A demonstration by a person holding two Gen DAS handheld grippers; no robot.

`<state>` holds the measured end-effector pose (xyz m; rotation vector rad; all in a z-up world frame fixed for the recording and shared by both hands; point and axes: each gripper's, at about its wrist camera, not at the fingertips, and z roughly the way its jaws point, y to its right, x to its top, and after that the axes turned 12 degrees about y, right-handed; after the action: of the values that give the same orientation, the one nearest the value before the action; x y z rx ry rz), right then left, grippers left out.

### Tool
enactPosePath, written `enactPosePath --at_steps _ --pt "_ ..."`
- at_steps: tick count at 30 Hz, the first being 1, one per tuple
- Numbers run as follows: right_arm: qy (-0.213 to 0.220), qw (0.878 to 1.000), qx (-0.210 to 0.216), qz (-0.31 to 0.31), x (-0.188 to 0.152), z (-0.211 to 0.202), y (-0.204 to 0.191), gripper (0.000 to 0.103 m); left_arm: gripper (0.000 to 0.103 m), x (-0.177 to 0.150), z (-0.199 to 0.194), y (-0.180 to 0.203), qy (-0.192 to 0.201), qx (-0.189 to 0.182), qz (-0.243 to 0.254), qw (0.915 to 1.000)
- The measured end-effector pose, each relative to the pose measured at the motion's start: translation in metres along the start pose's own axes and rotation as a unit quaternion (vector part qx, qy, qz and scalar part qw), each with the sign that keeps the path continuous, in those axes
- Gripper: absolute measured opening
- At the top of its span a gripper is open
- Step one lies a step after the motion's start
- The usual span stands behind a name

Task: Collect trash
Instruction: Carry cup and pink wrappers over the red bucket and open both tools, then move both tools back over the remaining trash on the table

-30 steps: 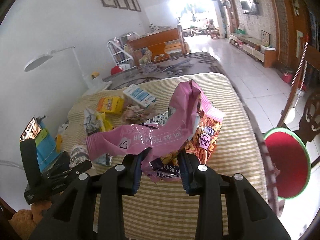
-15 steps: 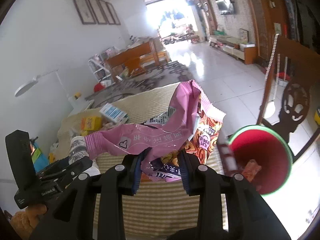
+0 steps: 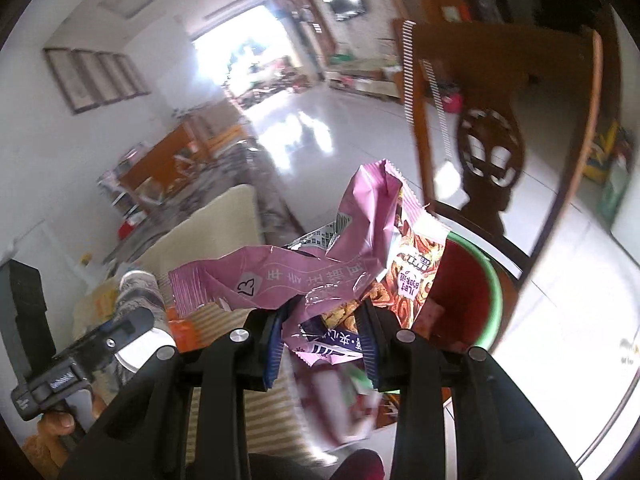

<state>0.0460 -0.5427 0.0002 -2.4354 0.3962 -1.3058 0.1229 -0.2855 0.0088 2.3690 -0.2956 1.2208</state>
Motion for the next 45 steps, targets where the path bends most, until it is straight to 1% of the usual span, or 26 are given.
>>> enactPosePath --at_steps 4,7,8,9,10,11,12,14,17,21,25,27,30,33,36,38,39,42,43,45 --pt "-0.005 1.000 -0.016 0.022 -0.002 0.006 0.024 0.032 0.081 0.004 0.030 0.022 -0.021 -0.043 0.009 0.9988" --pt "-0.011 0.999 -0.024 0.034 -0.006 0.011 0.036 0.034 0.082 0.008 0.051 0.034 -0.038 -0.074 0.006 0.9965" --pt "-0.012 0.999 -0.026 0.037 -0.007 0.012 0.038 0.037 0.084 0.008 0.057 0.037 -0.044 -0.082 0.004 0.9957" --pt "-0.012 0.999 -0.029 0.041 -0.008 0.014 0.041 0.040 0.089 0.009 0.061 0.040 -0.049 -0.087 0.001 0.9950" --pt "-0.011 0.998 -0.030 0.045 -0.009 0.016 0.044 0.044 0.093 0.008 0.064 0.041 -0.052 -0.087 -0.002 0.9949" --pt "-0.012 0.998 -0.030 0.050 -0.010 0.018 0.047 0.053 0.095 0.008 0.067 0.041 -0.053 -0.085 -0.004 0.9950" --pt "-0.012 0.998 -0.031 0.057 -0.012 0.019 0.051 0.058 0.095 0.008 0.069 0.041 -0.053 -0.084 -0.008 0.9950" --pt "-0.013 0.997 -0.031 0.066 -0.014 0.020 0.054 0.060 0.095 0.007 0.071 0.039 -0.056 -0.086 -0.015 0.9946" --pt "-0.021 0.997 -0.034 0.069 -0.017 0.022 0.055 0.061 0.095 0.002 0.070 0.033 -0.059 -0.079 -0.017 0.9950" --pt "-0.024 0.996 -0.032 0.074 -0.018 0.023 0.053 0.062 0.095 -0.001 0.061 0.026 -0.057 -0.070 -0.022 0.9957" --pt "-0.018 0.997 -0.018 0.071 -0.010 0.014 0.037 0.063 0.095 -0.003 0.046 0.018 -0.049 -0.058 -0.029 0.9967" --pt "-0.011 0.998 -0.006 0.066 -0.004 0.010 0.026 0.066 0.095 -0.003 0.036 0.016 -0.040 -0.049 -0.027 0.9976" --pt "-0.003 0.998 0.014 0.053 0.003 0.003 0.003 0.069 0.095 -0.003 0.015 0.009 -0.023 -0.035 -0.024 0.9988" --pt "-0.003 0.998 0.051 0.033 0.005 -0.004 -0.034 0.071 0.095 -0.006 -0.008 -0.003 -0.005 -0.014 -0.020 0.9997" --pt "-0.016 0.996 0.089 0.008 0.001 -0.005 -0.071 0.073 0.095 -0.011 -0.034 -0.024 0.008 0.021 -0.019 0.9996" --pt "-0.027 0.994 0.110 -0.008 -0.006 -0.002 -0.093 0.075 0.095 -0.016 -0.057 -0.050 0.021 0.058 -0.029 0.9977" --pt "-0.035 0.992 0.118 -0.017 -0.012 0.001 -0.104 0.075 0.095 -0.016 -0.063 -0.058 0.024 0.070 -0.035 0.9966" --pt "-0.063 0.990 0.123 -0.040 -0.026 0.011 -0.125 0.075 0.095 -0.021 -0.094 -0.110 0.037 0.138 -0.072 0.9872" --pt "-0.066 0.989 0.123 -0.042 -0.029 0.012 -0.128 0.075 0.095 -0.024 -0.108 -0.133 0.044 0.167 -0.087 0.9811" --pt "-0.065 0.990 0.118 -0.045 -0.031 0.010 -0.131 0.075 0.095 -0.028 -0.127 -0.165 0.053 0.209 -0.107 0.9705"
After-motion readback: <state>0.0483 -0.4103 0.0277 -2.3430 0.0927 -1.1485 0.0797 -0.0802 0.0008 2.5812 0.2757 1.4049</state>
